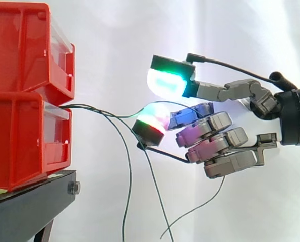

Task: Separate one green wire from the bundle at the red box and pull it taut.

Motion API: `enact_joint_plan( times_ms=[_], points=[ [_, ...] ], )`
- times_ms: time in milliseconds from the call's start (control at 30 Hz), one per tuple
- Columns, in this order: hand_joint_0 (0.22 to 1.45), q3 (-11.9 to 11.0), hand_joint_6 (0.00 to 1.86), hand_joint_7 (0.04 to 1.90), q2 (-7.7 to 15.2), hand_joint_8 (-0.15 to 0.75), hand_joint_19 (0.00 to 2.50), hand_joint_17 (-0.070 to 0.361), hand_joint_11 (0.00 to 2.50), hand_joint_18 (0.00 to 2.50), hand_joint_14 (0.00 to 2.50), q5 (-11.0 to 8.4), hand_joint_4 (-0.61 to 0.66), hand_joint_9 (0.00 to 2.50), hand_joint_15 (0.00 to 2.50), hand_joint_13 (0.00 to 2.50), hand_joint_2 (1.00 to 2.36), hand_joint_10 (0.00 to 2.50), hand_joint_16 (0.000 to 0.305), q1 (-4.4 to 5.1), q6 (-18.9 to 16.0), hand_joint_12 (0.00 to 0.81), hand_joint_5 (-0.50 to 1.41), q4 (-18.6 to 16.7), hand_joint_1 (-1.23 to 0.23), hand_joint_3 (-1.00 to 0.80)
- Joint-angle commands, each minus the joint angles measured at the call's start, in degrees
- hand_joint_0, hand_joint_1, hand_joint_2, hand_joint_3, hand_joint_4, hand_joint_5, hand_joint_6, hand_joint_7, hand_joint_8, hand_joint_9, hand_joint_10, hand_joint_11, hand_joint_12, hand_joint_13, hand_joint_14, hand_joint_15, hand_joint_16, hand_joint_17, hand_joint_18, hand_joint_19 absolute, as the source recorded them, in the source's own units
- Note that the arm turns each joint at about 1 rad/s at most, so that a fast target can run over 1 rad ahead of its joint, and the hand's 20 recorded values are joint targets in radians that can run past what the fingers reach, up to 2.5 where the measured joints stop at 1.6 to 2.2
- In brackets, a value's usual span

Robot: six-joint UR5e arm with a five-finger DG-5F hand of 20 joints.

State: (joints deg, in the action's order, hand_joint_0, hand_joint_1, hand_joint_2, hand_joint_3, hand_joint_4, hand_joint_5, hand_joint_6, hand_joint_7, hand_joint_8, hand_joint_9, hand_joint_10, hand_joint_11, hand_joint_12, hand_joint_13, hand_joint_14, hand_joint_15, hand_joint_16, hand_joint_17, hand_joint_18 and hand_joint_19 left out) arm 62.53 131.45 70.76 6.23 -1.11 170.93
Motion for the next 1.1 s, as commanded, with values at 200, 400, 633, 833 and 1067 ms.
enact_joint_plan(
  times_ms=[200, 400, 633, 833, 1067],
  points=[
    [0.59, -0.1, 0.91, 1.02, 0.0, 0.326, 1.67, 0.110, 1.37, 1.60, 2.50, -0.27, 0.14, 0.90, 1.11, 1.10, 1.02, 2.50, 0.049, 0.36, 0.8, 0.366, -0.16, -0.1, -0.56, -0.22],
    [0.60, 0.0, 0.92, 0.99, 0.0, 0.325, 1.62, 0.116, 1.37, 1.61, 2.50, -0.36, 0.13, 0.86, 1.13, 1.11, 1.02, 2.50, 0.051, 0.36, 1.2, 0.386, -0.17, -0.1, -0.70, -0.12],
    [0.62, 0.0, 0.92, 0.97, 0.0, 0.297, 1.89, 0.091, 1.38, 1.59, 2.50, -0.54, 0.13, 0.81, 1.16, 1.04, 1.02, 2.50, 0.041, 0.45, 1.9, 0.343, -0.18, -0.1, -0.76, -0.26],
    [0.59, 0.3, 0.92, 0.97, 0.0, 0.302, 1.88, 0.091, 1.35, 1.59, 2.50, -0.62, 0.14, 0.81, 1.16, 1.04, 1.00, 2.50, 0.040, 0.45, 2.5, 0.345, -0.18, 0.2, -0.70, -0.47],
    [0.54, 1.6, 0.92, 0.95, 0.0, 0.312, 1.78, 0.099, 1.34, 1.58, 2.50, -0.62, 0.15, 0.83, 1.12, 1.06, 1.00, 2.50, 0.044, 0.45, 2.5, 0.353, -0.18, -1.0, -0.59, -0.50]
  ],
)
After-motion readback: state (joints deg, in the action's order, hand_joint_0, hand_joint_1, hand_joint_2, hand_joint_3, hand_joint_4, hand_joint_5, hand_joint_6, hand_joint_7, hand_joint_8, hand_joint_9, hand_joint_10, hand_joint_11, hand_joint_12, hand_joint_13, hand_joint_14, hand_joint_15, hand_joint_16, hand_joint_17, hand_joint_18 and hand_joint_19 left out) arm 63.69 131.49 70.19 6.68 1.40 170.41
